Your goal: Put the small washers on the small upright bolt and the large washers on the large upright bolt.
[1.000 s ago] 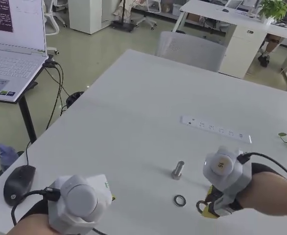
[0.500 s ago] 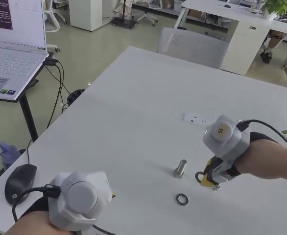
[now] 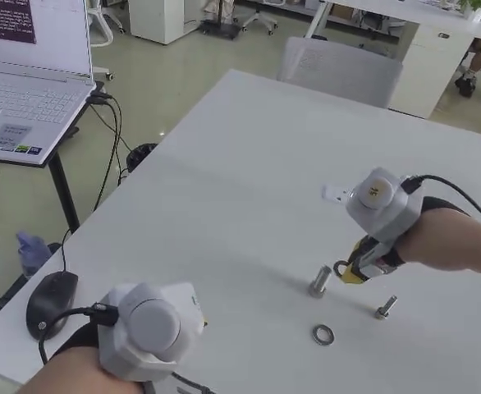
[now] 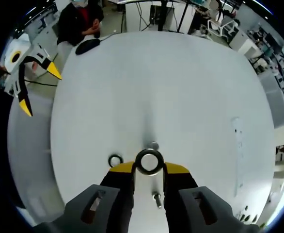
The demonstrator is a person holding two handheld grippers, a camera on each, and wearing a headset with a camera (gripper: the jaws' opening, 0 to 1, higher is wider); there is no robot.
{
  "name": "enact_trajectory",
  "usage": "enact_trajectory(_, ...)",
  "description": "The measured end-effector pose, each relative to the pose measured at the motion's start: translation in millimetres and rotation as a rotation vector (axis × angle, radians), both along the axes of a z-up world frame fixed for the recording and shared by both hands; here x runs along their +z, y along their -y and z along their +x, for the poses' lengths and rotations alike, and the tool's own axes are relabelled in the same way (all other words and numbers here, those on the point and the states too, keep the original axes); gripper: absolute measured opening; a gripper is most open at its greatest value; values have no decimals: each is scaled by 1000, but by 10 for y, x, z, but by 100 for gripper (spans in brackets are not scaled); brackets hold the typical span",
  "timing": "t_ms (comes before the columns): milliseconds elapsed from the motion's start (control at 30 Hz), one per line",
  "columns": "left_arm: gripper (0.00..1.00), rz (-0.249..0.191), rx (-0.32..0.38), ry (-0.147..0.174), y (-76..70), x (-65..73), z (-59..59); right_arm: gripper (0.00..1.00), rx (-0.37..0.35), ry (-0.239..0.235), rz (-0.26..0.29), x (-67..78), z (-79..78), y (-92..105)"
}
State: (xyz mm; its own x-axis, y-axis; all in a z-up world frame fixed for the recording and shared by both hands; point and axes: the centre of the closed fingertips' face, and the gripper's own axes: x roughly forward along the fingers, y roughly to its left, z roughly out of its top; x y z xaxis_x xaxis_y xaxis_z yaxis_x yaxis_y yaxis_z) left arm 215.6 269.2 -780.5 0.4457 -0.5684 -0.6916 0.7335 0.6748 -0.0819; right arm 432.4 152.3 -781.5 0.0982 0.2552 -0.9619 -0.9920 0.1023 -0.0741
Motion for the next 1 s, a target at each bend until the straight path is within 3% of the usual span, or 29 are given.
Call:
enact_trajectory(600, 69, -15, 21, 6, -116, 51, 34, 22, 18, -18, -25, -158, -85, -153)
enact_trajectory(700, 72, -39, 25, 18, -91, 92, 58, 22, 18, -19, -30, -181, -76, -147)
enact_trajectory(1000, 81, -32, 24, 21, -100, 55, 82, 22, 20, -28, -38, -240, -66, -154)
